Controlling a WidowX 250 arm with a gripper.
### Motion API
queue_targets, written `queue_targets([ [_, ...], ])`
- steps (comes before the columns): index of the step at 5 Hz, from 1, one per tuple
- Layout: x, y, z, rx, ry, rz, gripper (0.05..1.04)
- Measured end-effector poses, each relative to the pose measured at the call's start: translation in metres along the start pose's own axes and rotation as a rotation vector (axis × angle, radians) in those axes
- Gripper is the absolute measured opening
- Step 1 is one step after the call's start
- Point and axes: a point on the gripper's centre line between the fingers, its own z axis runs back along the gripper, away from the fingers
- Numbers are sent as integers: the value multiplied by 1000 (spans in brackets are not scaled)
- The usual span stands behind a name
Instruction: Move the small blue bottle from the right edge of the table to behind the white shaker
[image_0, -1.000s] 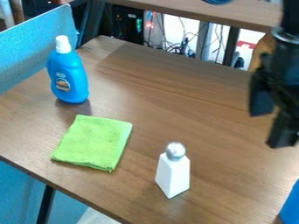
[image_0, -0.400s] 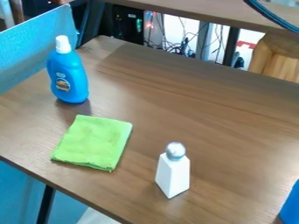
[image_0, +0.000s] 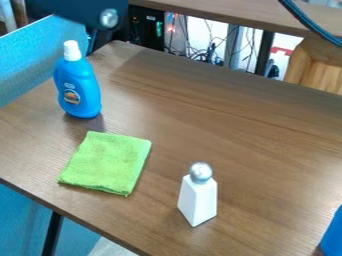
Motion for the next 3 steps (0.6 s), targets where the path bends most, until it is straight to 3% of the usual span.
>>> queue_targets([
  [1,0,3,1,17,1,9,1001],
  [3,-1,1,-20,-10,48,12,1001],
])
